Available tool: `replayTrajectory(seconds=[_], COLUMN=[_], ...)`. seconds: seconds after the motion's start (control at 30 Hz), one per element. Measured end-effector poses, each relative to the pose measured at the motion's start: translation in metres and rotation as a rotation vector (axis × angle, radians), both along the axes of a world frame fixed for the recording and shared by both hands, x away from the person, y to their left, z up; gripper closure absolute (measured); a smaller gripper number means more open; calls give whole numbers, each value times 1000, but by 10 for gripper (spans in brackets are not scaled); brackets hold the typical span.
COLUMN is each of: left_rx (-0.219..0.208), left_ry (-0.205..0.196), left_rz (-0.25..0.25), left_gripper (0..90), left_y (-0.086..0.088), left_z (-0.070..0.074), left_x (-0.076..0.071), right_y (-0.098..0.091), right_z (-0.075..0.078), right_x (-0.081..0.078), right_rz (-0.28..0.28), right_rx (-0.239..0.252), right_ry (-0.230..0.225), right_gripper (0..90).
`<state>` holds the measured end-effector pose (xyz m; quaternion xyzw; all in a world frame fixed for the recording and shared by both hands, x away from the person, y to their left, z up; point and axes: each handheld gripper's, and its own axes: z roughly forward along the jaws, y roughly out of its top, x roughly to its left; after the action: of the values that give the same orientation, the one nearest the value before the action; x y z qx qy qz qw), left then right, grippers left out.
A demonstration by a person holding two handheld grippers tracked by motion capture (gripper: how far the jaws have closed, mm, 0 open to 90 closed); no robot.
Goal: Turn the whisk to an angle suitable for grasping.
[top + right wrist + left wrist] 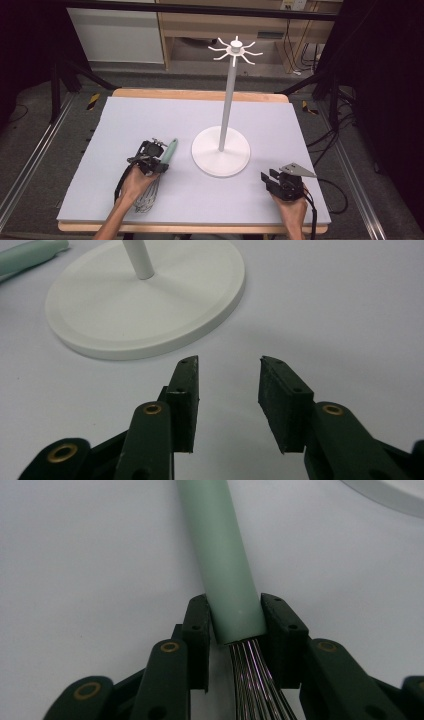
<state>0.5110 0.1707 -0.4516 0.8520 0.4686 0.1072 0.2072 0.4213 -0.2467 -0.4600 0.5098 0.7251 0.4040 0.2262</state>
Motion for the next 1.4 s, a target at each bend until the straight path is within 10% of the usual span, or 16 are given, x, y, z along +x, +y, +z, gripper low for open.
replayTrajectory(seconds=[0.47, 0.57, 0.87, 1.4], left_rx=[12, 5, -14, -28], left_ry=[-25, -35, -88, 16], left_rz=[-73, -68, -50, -15], left_gripper=[642, 500, 439, 578], left_y=[15, 16, 12, 12], left_z=[-1, 1, 20, 3], left_x=[-13, -13, -6, 11], right_y=[1, 1, -1, -2], right_z=[0, 0, 0, -1], right_x=[0, 0, 0, 1], right_rz=[1, 0, 1, 5], right_rx=[2, 3, 3, 11], right_ry=[4, 6, 1, 16], right_gripper=[601, 589, 589, 601])
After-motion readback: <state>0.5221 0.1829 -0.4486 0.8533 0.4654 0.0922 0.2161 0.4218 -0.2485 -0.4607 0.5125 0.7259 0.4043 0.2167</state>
